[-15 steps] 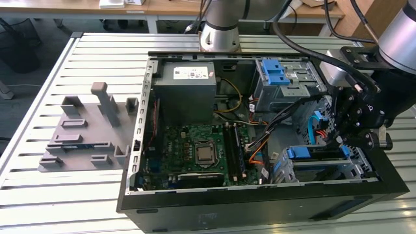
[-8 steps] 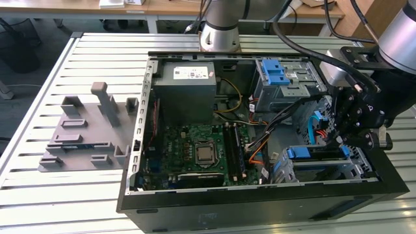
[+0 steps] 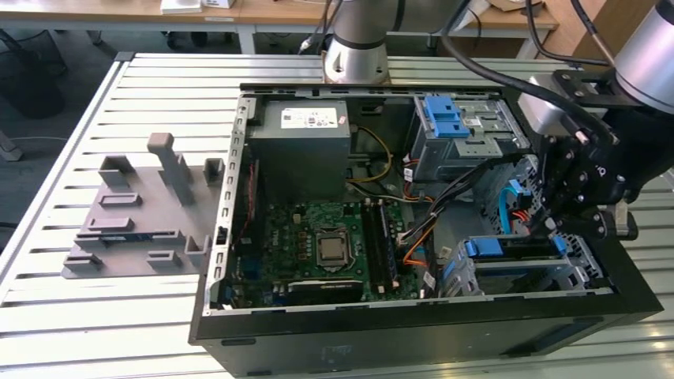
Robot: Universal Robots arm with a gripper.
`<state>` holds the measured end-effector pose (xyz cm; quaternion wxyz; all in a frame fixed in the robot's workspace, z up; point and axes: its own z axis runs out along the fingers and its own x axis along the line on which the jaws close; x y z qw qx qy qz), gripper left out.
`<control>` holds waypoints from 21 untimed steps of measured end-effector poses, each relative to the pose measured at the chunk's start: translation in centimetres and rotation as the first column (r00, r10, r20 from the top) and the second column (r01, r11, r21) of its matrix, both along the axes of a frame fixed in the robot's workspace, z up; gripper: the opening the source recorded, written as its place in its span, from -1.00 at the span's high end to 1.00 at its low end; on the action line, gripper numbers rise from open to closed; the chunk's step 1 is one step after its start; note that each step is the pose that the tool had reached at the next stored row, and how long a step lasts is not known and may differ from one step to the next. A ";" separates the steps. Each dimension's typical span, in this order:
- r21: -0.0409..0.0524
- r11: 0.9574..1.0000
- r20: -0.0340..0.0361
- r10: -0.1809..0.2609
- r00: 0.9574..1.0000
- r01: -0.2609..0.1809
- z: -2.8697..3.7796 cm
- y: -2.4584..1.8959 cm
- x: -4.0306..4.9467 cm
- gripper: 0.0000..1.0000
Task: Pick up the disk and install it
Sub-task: 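Insert the second disk wire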
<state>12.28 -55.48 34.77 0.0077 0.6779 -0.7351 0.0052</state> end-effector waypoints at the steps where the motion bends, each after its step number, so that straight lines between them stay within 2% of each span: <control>1: 0.000 1.000 0.000 0.000 1.000 0.000 0.21 0.00 -0.01 0.79; 10: 0.000 1.000 0.000 0.000 1.000 0.000 1.91 0.00 -0.15 0.79; 17: 0.000 1.000 0.000 0.000 1.000 0.000 1.99 0.00 -1.26 0.79; 21: 0.001 1.000 0.000 0.000 1.000 0.000 2.22 0.00 -1.54 0.79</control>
